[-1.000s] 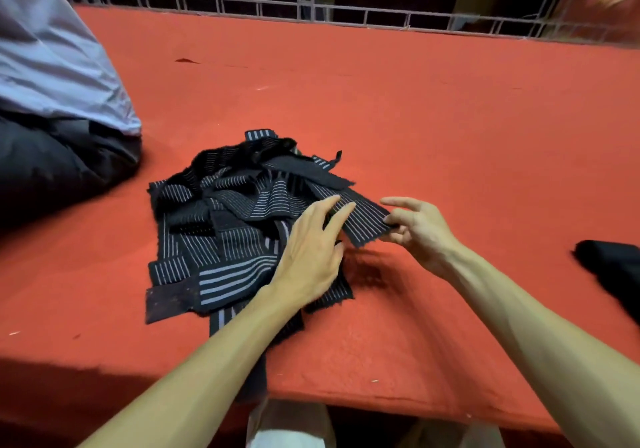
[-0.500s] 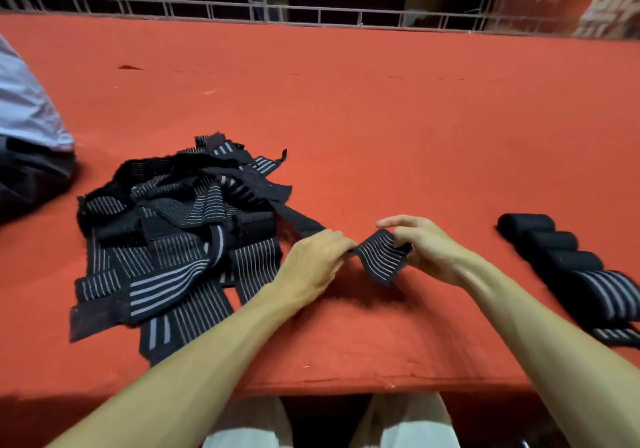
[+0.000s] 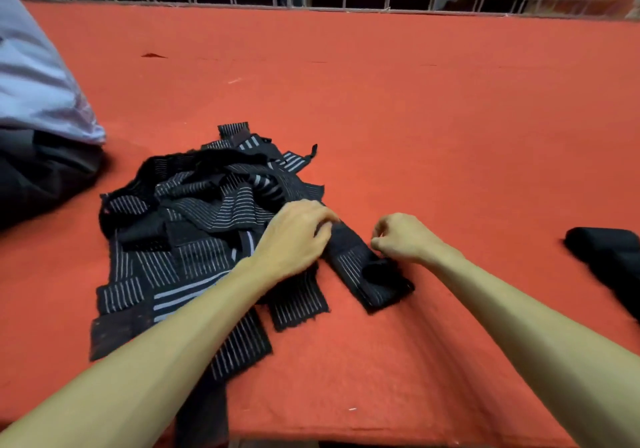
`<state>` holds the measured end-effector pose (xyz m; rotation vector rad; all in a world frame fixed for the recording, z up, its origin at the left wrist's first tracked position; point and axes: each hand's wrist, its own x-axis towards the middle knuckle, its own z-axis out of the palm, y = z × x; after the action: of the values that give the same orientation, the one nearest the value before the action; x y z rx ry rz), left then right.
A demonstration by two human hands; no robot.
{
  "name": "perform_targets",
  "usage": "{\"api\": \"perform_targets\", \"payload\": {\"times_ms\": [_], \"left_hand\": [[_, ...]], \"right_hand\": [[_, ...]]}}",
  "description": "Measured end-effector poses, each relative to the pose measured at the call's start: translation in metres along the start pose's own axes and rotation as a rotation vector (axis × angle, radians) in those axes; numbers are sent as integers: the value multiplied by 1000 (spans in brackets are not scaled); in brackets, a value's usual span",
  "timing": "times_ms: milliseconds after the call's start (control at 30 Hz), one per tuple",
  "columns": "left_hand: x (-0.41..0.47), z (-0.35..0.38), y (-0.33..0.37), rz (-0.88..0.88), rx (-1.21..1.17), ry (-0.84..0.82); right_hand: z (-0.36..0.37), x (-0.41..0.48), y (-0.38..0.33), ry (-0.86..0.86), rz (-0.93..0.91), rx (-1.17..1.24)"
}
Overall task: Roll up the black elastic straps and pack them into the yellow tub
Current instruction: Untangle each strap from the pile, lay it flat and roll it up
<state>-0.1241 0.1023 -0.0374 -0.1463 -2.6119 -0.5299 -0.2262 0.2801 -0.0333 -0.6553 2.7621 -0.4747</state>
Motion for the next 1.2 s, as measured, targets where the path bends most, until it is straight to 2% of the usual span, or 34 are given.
{"api": "perform_targets", "payload": {"times_ms": [67, 133, 333, 600, 833, 1033, 1133, 1200], "left_hand": [[14, 2, -29, -15, 132, 25], [18, 8, -53, -111, 184, -18], [-12, 34, -74, -326, 50, 72], [-11, 34, -72, -274, 63, 130], [-19, 30, -66, -60, 232, 291], [-20, 31, -62, -35, 306, 296], [-13, 33, -50, 15, 339, 207], [-7, 35, -26, 24, 227, 163]], "right_hand": [[5, 17, -18, 1, -38, 29], [12, 34, -33, 22, -47, 115], [41, 77, -66, 74, -49, 325], [49, 85, -76, 163, 14, 547], [14, 60, -54, -78, -81, 759], [-1, 17, -2, -178, -122, 623], [1, 1, 35, -135, -77, 516], [8, -6, 52, -94, -107, 563]]}}
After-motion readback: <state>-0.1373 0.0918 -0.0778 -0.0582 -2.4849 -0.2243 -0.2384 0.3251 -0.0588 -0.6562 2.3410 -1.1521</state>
